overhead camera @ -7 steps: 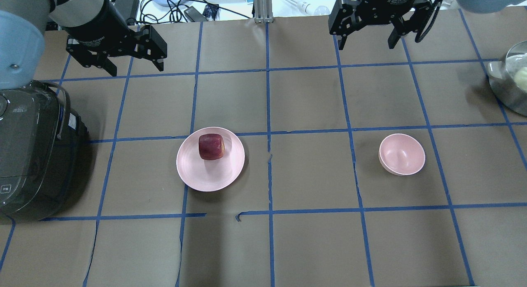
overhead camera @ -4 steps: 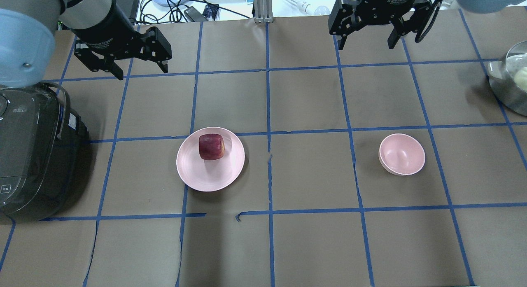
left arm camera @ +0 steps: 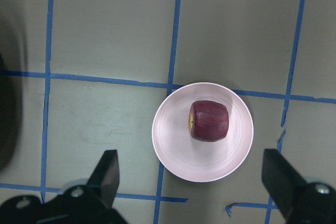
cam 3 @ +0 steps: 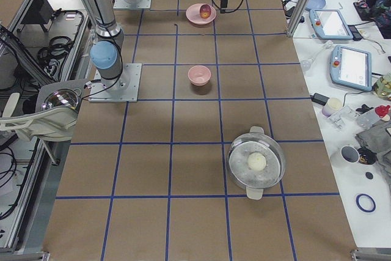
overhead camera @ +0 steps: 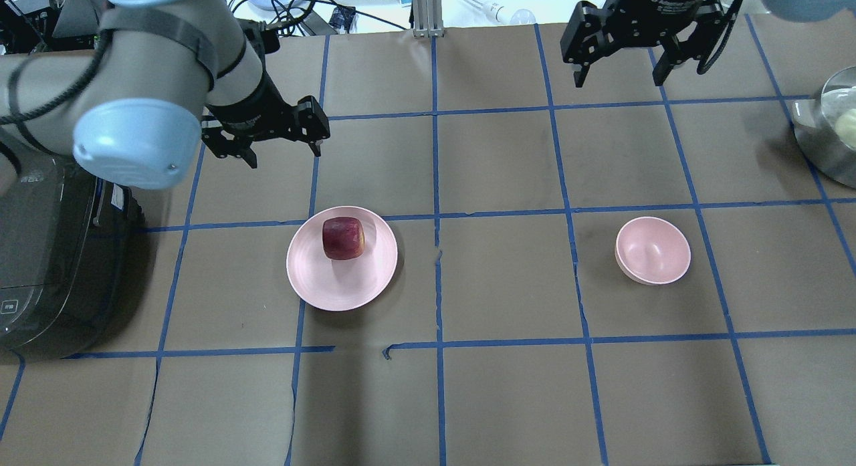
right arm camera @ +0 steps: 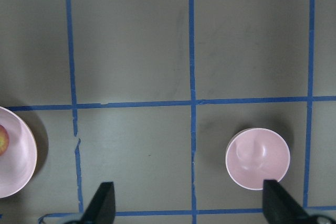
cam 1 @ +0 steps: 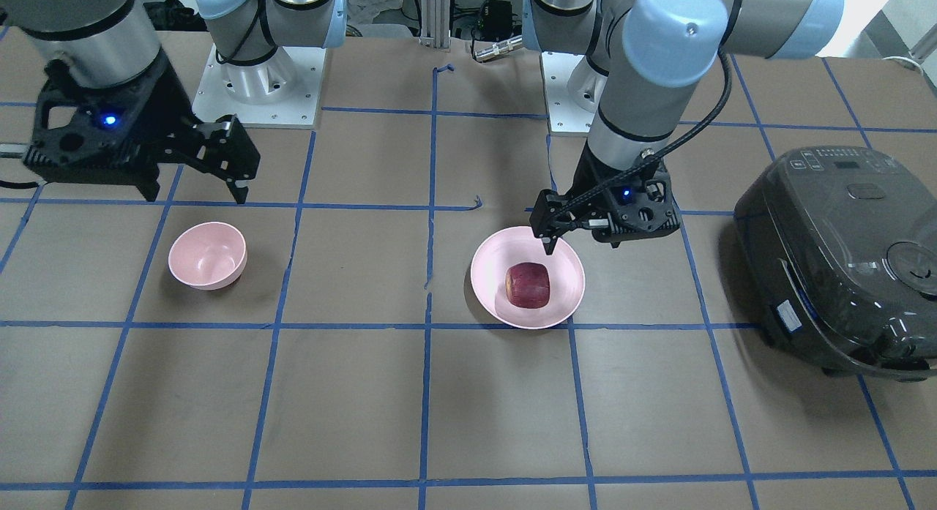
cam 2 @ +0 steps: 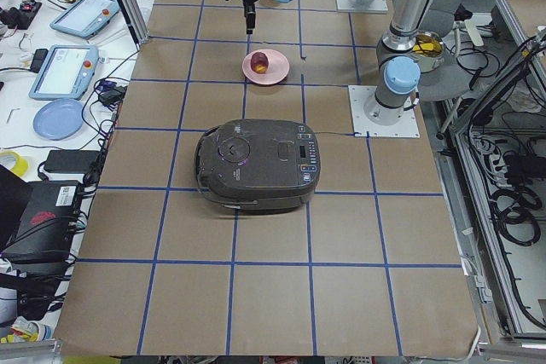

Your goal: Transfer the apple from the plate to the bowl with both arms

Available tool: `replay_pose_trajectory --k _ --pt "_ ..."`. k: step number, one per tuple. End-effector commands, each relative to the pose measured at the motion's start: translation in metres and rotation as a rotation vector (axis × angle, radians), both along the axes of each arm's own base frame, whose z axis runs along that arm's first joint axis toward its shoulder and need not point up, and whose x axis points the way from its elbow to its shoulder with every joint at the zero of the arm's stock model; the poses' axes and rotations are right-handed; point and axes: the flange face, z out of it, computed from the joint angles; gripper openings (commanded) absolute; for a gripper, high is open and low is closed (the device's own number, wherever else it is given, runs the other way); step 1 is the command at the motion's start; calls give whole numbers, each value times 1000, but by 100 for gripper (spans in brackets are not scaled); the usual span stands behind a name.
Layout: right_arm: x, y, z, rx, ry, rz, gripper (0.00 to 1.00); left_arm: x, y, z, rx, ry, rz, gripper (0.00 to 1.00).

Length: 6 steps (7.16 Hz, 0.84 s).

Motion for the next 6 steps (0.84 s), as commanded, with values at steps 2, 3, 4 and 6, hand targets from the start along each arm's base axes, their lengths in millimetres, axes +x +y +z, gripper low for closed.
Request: replay_pose_trajectory --k 2,3,4,6 --pt "-142 -2 -75 84 8 24 100 -10 23 -95 9 9 -7 94" --pt "-164 6 -112 87 18 41 100 -18 21 -112 11 14 -11 94" --pt "-164 14 -144 98 8 40 100 -35 29 -132 46 0 -32 94" --pt "-156 41 -230 164 -13 57 100 -40 26 -162 60 -3 -51 93"
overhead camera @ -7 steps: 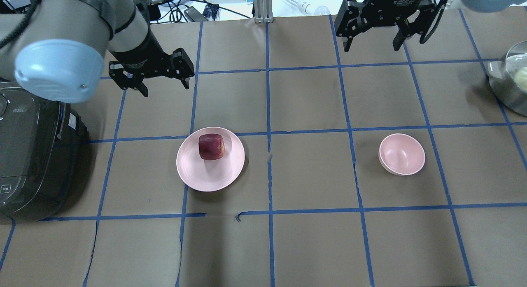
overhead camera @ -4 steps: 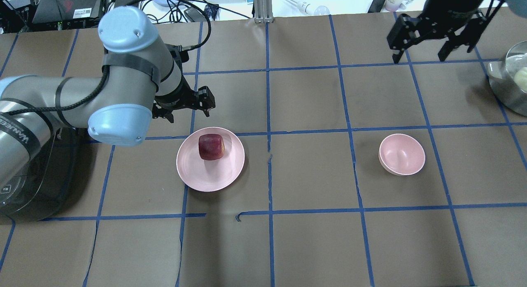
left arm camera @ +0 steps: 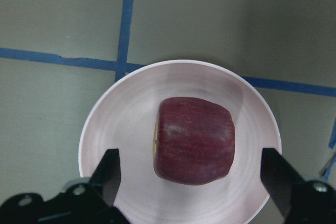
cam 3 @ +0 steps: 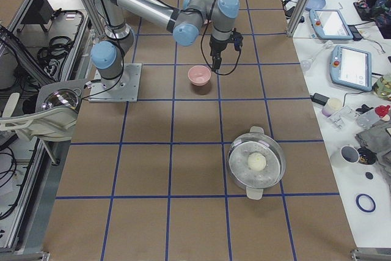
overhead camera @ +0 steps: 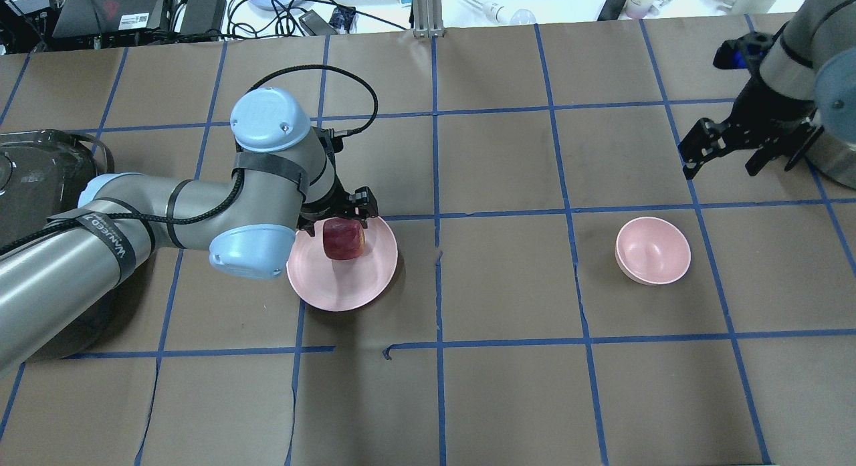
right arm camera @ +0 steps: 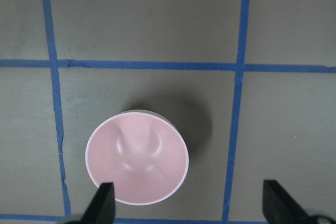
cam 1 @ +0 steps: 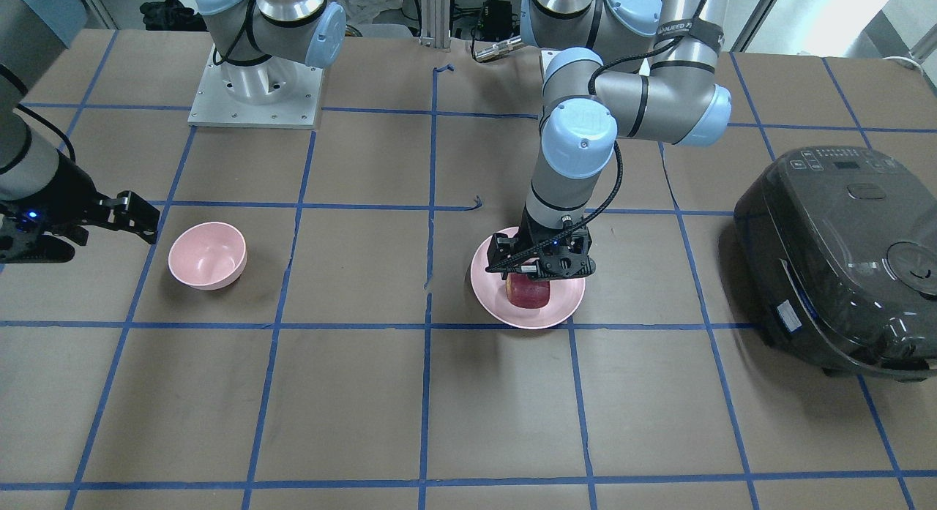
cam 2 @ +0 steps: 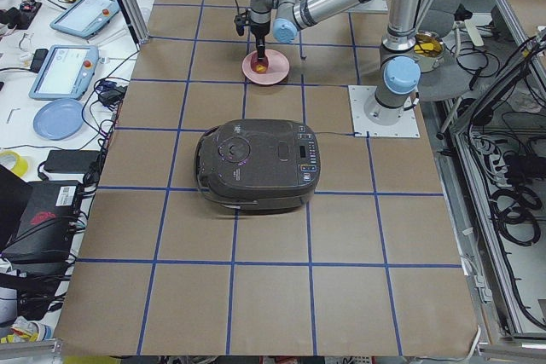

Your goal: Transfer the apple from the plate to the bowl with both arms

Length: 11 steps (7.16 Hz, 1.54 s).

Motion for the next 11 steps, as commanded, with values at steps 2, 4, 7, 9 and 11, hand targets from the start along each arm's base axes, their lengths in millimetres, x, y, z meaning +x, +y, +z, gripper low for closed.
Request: replay_pose_trajectory --k 2,4,7,9,11 --pt "11 46 -119 0 25 20 96 1 -5 -35 22 -62 -77 90" --pt "11 49 -132 11 29 22 59 3 -8 -44 38 -77 -87 47" --pt "10 47 -130 6 32 24 0 1 -10 -24 -6 -56 -72 0" --pt "10 46 -129 0 29 23 0 2 -24 22 -86 -32 -74 0" --pt "22 34 -117 -34 -31 -12 0 2 -30 50 -53 -40 -78 0"
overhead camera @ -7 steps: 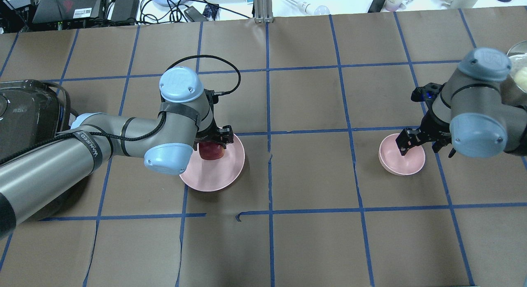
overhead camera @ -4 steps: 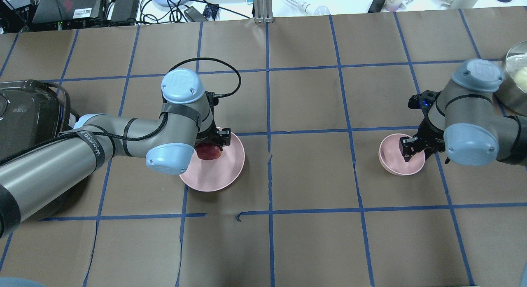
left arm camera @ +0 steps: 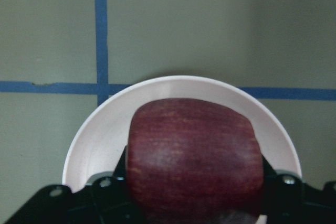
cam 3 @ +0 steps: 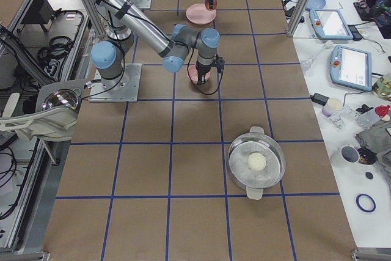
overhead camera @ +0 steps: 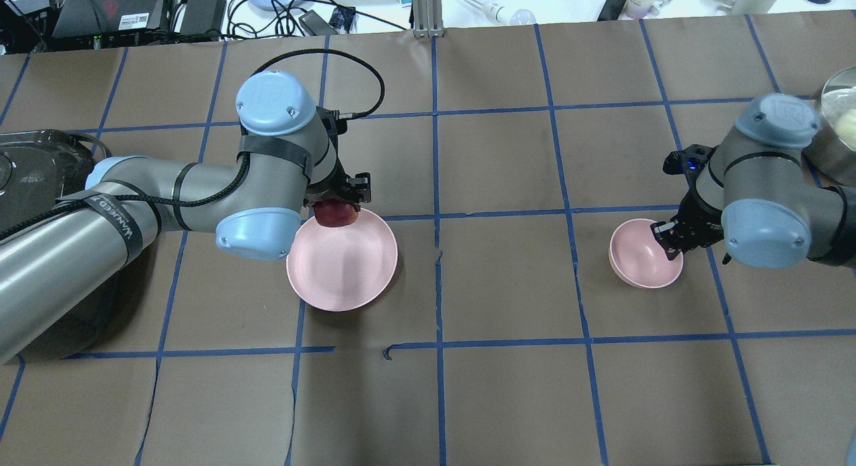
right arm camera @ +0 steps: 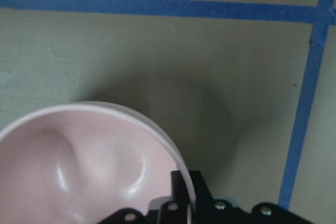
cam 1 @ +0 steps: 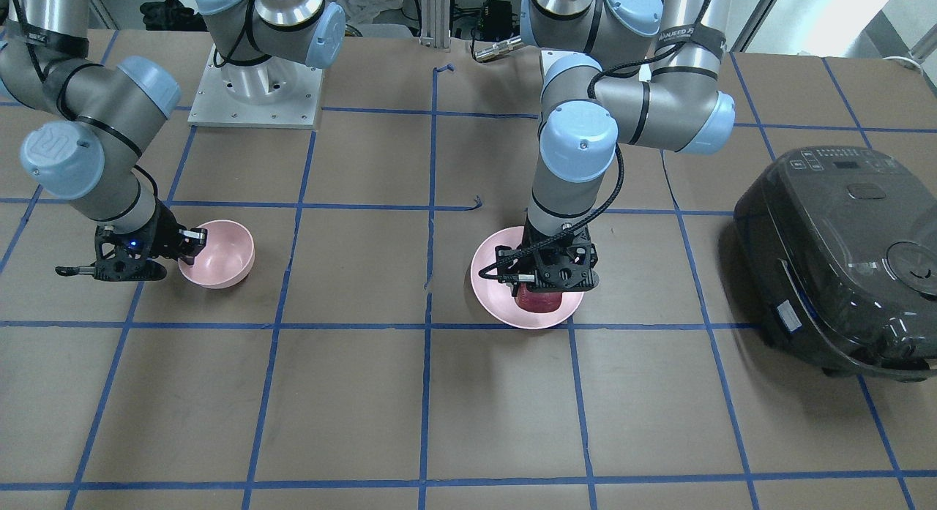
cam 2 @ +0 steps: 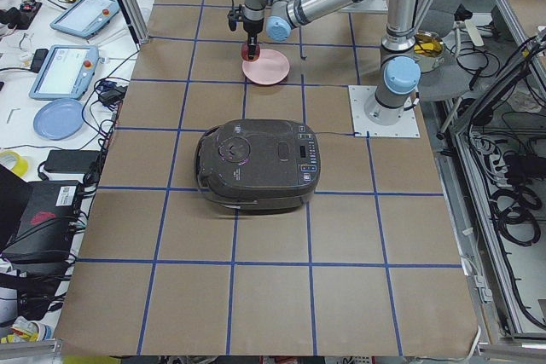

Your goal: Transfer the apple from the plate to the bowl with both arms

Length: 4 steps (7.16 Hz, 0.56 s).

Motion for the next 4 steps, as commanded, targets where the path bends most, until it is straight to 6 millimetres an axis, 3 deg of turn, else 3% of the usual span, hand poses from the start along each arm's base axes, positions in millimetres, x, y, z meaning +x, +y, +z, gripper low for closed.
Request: replay_pose_trajectory --k 1,4 --pt "27 -16 12 -43 -93 -53 0 -4 -1 24 8 24 -6 0" --pt "160 -18 25 -54 -87 -109 0 -10 1 34 0 68 18 0"
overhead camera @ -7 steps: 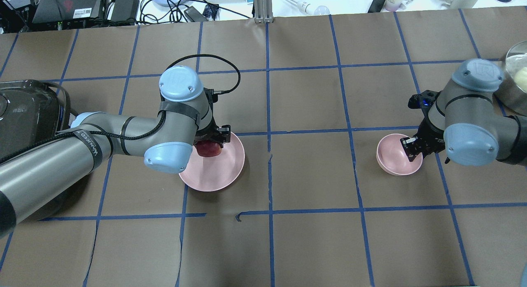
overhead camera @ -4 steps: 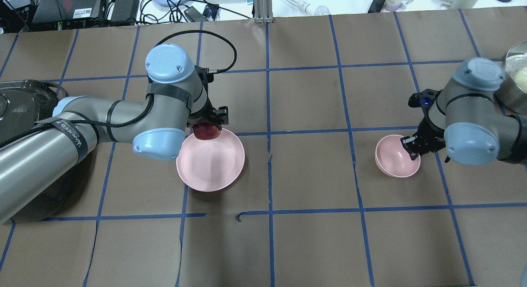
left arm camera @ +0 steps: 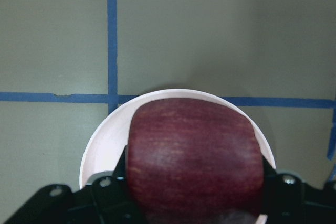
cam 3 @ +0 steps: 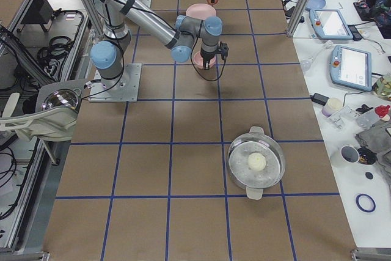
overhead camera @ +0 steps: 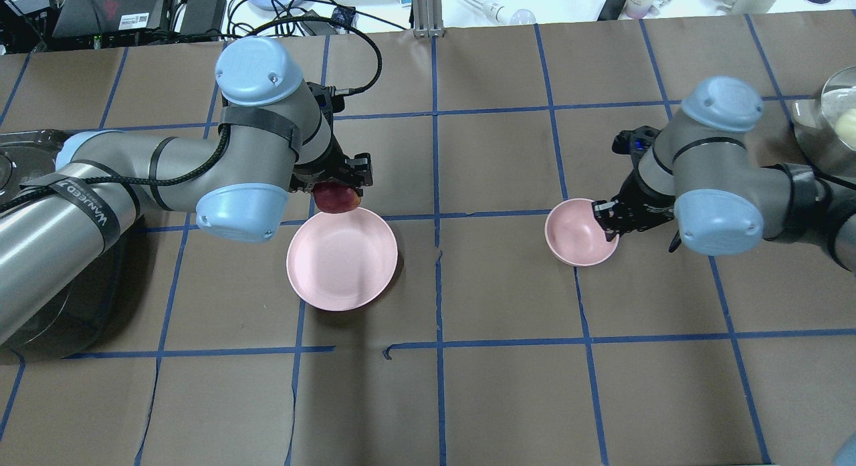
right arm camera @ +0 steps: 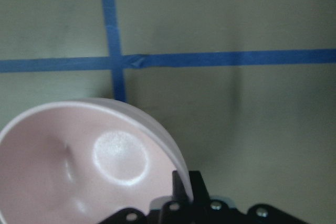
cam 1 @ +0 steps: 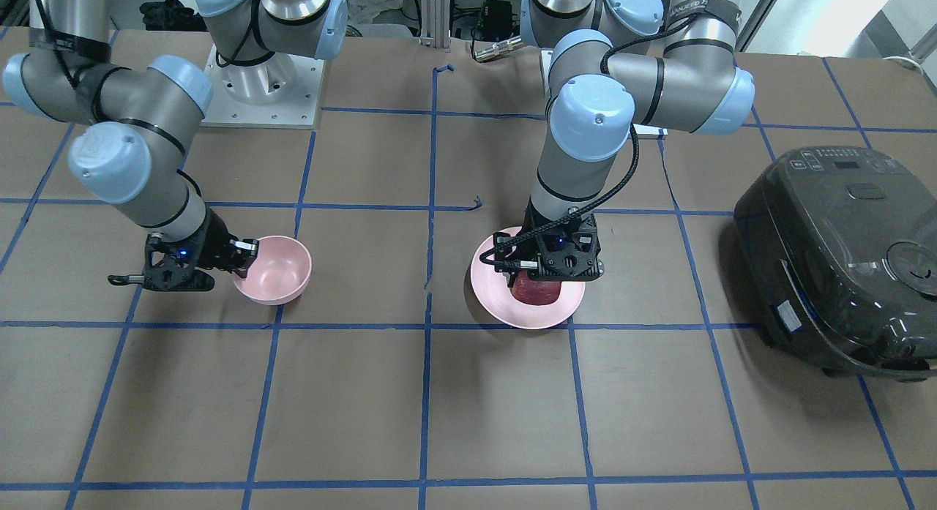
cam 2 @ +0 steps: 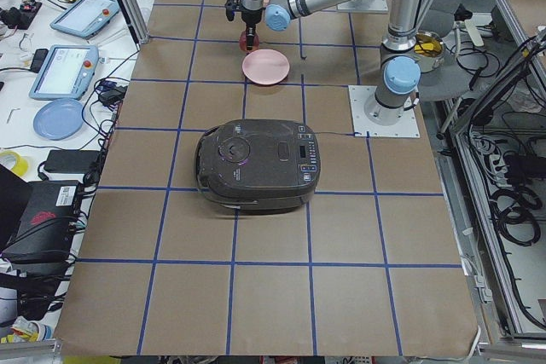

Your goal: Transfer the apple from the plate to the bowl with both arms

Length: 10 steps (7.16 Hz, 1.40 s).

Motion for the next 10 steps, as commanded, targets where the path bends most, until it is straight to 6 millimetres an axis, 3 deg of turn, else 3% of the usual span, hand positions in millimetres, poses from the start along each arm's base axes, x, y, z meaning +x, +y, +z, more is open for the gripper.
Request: replay_pose_trajectory --k 1,2,4,5,6,7,8,9,10 --pt "91 8 5 2 8 -40 0 -5 2 2 6 16 35 0" --pt "113 14 3 5 13 -46 0 -6 3 3 22 26 34 0" --pt "113 15 -4 21 14 -37 0 -22 11 6 26 43 98 0" --pt "113 15 -11 34 18 -27 74 -32 8 11 1 50 128 0" --pt "112 13 -9 28 30 -27 100 -32 4 17 -13 45 122 0" --pt "111 5 7 -5 35 -28 100 -34 3 11 -2 52 127 0" --pt "105 -10 36 -28 103 -27 100 -36 4 12 -1 58 126 0" --pt "104 -17 85 -19 114 -28 100 -40 5 11 4 71 127 0" --pt "105 -15 161 -28 113 -27 100 -52 9 8 27 115 172 0"
